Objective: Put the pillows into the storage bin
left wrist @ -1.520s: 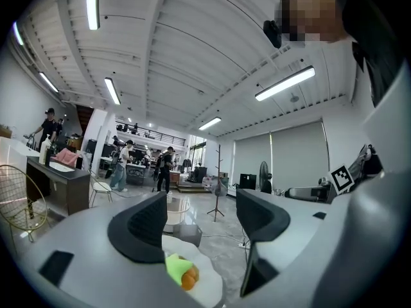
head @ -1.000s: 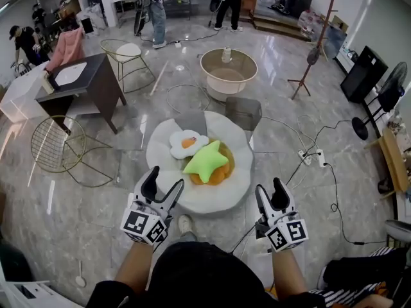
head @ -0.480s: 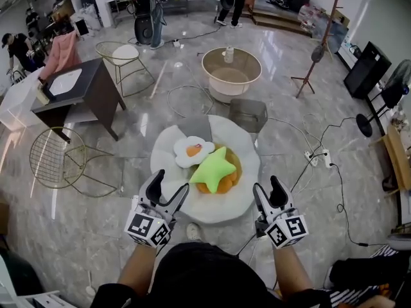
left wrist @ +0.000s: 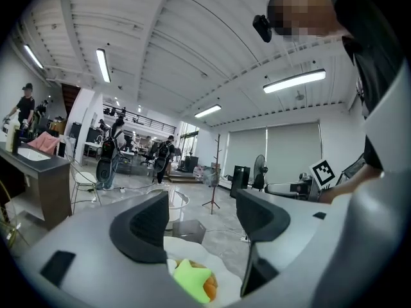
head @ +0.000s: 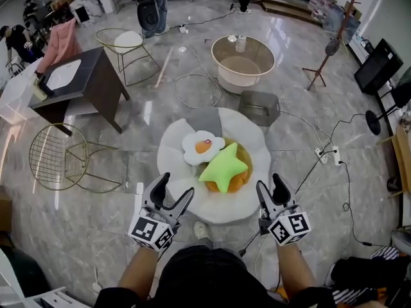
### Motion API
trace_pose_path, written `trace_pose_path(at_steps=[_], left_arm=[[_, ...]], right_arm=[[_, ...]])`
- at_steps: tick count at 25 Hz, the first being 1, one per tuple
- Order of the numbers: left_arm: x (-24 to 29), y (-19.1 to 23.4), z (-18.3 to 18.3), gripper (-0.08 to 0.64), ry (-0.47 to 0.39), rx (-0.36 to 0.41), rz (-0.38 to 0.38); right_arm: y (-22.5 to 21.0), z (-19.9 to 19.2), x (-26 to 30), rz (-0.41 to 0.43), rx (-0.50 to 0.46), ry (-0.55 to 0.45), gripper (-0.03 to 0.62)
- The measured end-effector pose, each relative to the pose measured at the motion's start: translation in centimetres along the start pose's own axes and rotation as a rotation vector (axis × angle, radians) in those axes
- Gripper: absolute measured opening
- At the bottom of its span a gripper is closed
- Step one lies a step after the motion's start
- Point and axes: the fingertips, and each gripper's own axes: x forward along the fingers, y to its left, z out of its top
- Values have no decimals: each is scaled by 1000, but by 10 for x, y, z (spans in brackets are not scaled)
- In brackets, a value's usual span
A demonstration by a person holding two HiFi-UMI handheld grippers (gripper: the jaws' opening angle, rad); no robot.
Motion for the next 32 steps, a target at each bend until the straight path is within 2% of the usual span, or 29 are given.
trace_pose_path(at_steps=[5, 9, 14, 19, 27, 32], left_arm=[[7, 18, -16, 342, 21, -25, 12], [21, 29, -36, 342, 48, -46, 25], [38, 27, -59, 342, 79, -44, 32], [59, 26, -90, 342, 108, -62, 70], [88, 25, -151, 341, 169, -98, 142], [98, 36, -196, 341, 215, -134, 181]], right_arm=[[-7, -26, 22, -13, 42, 54, 262], [-15, -47, 35, -5, 38, 89, 261], [-30, -80, 53, 11, 72, 146, 259], [-54, -115, 77, 52, 85, 202, 259], [-102, -190, 113, 85, 90, 337, 259], [-119, -258, 133, 98, 94, 454, 259]])
